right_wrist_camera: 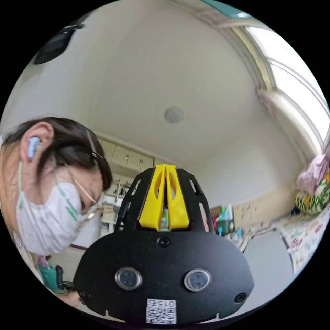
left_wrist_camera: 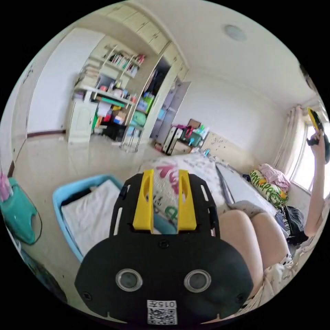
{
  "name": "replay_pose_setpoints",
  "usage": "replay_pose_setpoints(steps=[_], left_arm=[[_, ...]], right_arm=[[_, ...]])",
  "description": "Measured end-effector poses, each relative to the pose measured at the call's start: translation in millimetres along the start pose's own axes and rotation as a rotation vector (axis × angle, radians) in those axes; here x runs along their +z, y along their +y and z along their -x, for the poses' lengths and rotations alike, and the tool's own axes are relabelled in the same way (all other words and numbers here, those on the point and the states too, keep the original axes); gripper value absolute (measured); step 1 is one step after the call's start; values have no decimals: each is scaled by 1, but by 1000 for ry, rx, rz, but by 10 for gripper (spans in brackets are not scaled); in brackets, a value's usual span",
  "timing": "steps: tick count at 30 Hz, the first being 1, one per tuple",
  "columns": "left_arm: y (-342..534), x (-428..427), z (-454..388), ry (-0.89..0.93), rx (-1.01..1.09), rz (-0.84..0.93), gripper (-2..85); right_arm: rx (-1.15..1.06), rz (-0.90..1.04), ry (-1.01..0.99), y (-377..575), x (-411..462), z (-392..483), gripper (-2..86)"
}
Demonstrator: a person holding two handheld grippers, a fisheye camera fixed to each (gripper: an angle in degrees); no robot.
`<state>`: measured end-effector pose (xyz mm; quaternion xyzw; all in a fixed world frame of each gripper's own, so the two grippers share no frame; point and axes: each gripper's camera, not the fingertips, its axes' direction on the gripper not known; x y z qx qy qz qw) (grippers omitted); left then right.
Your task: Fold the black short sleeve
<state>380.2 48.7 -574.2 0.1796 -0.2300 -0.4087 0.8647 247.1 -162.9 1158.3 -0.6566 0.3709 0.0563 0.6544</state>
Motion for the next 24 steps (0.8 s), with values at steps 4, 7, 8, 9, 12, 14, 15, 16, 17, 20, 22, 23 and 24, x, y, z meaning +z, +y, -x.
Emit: replay_pose_setpoints(steps=[4,7,8,9,12,14,15,16,17,20,22,23,24], left_arm=[[-36,-14,-42,148,115,-105,12],[-46,-16,-72,267,147,-139,-3],[-47,-16,-77,276,155,-139,-3],[-48,-16,-88,280,178,-139,-2],[-51,-13,-109,261,204,-154,2],[-55,-8,-118,276,219,-163,6],[-58,-3,-123,292,230,-156,9],[-60,0,-126,300,234,-150,11],[-64,8,-129,316,230,-133,17],[-69,26,-133,379,190,-121,37],[-68,34,-133,413,156,-137,43],[-66,41,-132,424,134,-138,47],[-64,50,-132,436,113,-127,49]], right_arm=[[-114,-321,41,-33,-61,51,-6],[-144,-343,29,-58,-70,62,-6],[-162,-350,37,-66,-72,66,-6],[-171,-358,42,-69,-73,68,-6],[-220,-380,93,-86,-73,79,-7],[-304,-364,172,-96,-66,89,-7],[-321,-361,189,-97,-63,91,-8],[-340,-349,209,-100,-57,91,-8],[-345,-329,223,-104,-50,90,-8],[-401,-274,298,-108,-19,93,-10],[-427,-277,334,-106,-1,92,-10],[-447,-270,351,-106,12,92,-10],[-450,-270,365,-106,19,91,-10]])
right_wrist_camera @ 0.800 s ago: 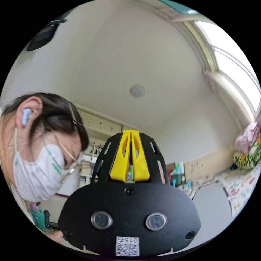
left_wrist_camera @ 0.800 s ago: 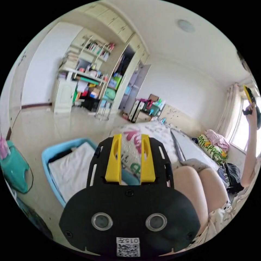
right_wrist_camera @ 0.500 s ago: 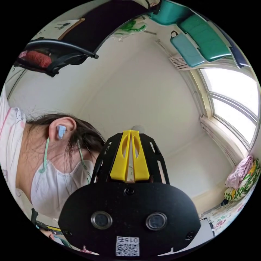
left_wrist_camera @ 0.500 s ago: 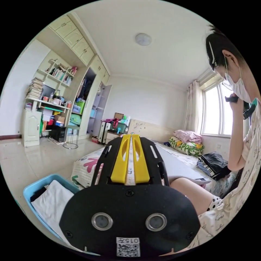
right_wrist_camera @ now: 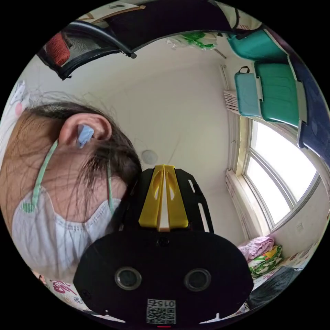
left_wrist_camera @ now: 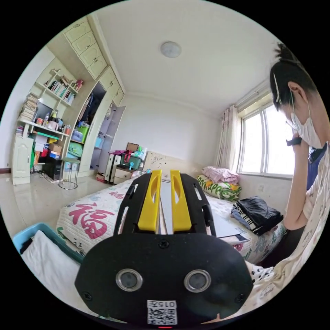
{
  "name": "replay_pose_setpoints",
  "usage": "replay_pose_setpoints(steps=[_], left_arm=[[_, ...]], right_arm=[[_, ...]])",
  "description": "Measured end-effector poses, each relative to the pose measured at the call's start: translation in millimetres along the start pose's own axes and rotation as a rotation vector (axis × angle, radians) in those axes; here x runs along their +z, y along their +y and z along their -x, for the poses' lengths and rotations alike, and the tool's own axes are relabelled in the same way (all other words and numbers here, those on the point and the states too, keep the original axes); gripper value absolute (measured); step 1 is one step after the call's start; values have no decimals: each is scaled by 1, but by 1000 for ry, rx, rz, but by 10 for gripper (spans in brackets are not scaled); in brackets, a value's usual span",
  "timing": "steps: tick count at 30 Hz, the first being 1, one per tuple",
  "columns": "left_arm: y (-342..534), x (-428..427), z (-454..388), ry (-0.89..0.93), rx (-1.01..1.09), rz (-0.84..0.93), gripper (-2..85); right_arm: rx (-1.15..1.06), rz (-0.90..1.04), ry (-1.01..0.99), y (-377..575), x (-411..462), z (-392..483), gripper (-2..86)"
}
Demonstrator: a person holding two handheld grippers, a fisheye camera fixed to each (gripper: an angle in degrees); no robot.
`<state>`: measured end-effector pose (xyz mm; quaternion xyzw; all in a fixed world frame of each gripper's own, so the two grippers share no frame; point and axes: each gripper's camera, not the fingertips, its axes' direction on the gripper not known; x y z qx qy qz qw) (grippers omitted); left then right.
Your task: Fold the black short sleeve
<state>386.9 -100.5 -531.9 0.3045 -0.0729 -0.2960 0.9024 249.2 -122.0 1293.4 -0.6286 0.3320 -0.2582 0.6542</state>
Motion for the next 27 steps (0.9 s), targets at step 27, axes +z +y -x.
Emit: replay_pose_setpoints(steps=[27], left_arm=[[47,166,59,61,-25,162,74]], right_arm=[[-146,1508,357,425,387,-270,77]])
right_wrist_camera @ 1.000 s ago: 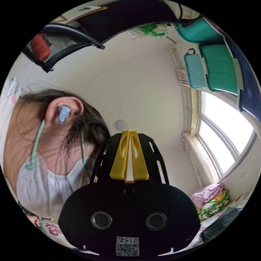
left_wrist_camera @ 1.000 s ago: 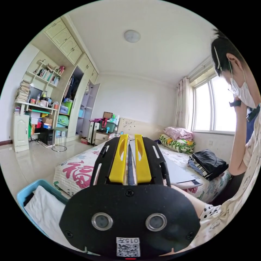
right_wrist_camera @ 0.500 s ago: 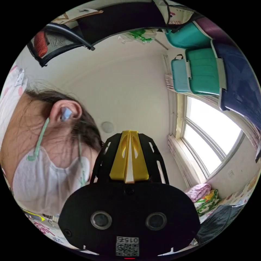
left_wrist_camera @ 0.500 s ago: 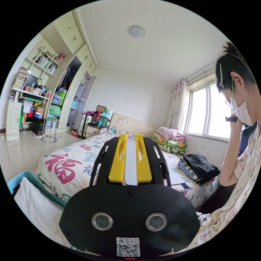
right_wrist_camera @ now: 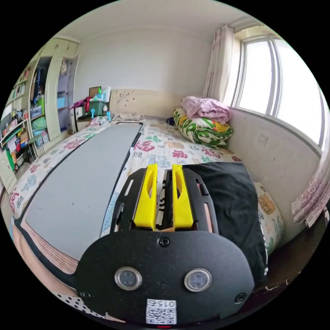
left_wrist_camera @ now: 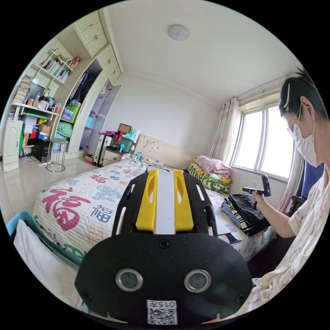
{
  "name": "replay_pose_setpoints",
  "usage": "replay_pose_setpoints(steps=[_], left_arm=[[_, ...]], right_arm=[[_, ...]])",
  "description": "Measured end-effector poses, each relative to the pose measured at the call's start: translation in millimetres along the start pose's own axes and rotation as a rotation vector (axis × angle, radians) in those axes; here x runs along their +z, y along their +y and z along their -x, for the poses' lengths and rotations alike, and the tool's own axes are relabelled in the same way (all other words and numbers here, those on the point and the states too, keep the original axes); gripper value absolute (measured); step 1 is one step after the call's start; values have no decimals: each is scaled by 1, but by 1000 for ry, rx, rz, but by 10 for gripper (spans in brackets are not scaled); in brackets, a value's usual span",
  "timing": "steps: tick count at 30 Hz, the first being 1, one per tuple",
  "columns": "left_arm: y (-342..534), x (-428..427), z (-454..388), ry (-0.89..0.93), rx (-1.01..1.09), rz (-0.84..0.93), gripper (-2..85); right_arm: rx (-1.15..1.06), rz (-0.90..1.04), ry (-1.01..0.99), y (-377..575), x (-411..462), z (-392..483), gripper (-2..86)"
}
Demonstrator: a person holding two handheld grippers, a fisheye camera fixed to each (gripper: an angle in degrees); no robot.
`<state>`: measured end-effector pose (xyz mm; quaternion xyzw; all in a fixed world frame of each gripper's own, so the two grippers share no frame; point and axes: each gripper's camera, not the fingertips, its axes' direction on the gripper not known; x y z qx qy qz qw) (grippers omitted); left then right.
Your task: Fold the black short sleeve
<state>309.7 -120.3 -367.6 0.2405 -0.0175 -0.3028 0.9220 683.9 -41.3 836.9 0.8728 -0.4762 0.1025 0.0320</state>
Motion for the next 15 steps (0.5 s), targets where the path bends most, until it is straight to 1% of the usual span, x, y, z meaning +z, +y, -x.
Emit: replay_pose_setpoints(steps=[3,5,6,7,8,12,13,15], left_arm=[[-4,33,7,31,-2,53,76],[-2,48,11,55,-16,45,79],[0,57,11,50,-17,32,83],[2,62,11,43,-12,28,85],[6,72,10,32,-1,31,88],[27,114,14,82,-17,83,94],[30,120,15,98,-31,89,95],[45,145,20,173,-73,118,95]], right_arm=[[-17,133,43,-32,49,-3,97],[54,283,-4,-53,85,-20,115],[66,315,-21,-57,92,-24,113],[59,324,-5,-62,94,-30,109],[86,302,55,-69,87,-35,80],[132,300,35,-92,58,-53,30],[167,285,-14,-98,42,-65,22],[237,193,-173,-107,1,-87,14]])
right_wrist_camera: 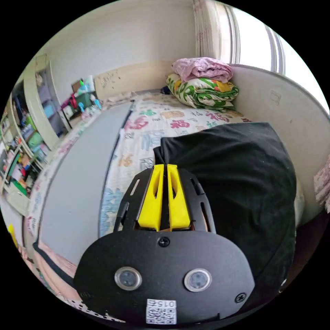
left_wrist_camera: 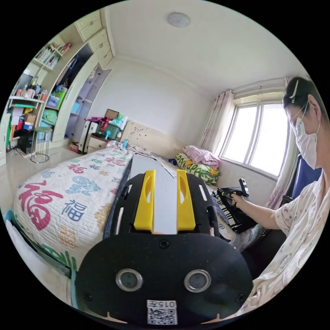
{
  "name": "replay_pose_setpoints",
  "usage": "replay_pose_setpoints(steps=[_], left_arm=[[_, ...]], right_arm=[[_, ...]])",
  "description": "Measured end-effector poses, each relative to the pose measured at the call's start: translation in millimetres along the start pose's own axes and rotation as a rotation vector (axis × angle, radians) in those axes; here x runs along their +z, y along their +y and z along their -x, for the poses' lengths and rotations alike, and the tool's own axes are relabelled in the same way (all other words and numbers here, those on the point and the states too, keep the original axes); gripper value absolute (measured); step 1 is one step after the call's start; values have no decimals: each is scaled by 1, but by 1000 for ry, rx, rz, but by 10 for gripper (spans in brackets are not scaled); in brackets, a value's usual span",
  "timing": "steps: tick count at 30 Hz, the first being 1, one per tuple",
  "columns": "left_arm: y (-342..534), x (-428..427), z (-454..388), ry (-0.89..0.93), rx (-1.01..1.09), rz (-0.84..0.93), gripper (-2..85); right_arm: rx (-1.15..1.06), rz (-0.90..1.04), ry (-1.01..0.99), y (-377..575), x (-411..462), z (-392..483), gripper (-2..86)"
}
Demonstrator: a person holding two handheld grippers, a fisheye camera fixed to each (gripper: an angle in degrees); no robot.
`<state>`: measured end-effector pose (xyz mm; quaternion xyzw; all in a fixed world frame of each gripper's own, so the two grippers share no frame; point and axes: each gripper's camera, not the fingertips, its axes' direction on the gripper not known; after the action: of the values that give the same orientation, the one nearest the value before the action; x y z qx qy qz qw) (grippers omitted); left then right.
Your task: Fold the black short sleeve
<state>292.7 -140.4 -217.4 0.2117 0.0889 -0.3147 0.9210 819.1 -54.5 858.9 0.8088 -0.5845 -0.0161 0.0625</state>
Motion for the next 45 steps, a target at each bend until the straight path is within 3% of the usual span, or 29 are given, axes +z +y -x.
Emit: replay_pose_setpoints(steps=[5,10,17,20,24,33,39,45], left_arm=[[7,48,10,122,54,71,95],[22,108,25,343,-21,96,104],[99,209,-8,746,-165,316,166],[133,219,6,766,-215,386,165],[150,200,25,674,-185,366,157],[170,176,11,653,-103,319,94],[187,152,28,678,-104,328,29],[197,125,18,669,-37,338,9]], right_arm=[[-150,-251,-496,14,-195,0,6],[-316,-333,-748,64,-320,46,6],[-99,-18,-1194,160,-293,112,6],[54,6,-1341,198,-295,117,7],[51,47,-1340,216,-318,124,9],[-224,118,-1195,252,-385,178,31],[-340,198,-1175,272,-408,215,131],[-452,200,-1002,283,-414,295,139]])
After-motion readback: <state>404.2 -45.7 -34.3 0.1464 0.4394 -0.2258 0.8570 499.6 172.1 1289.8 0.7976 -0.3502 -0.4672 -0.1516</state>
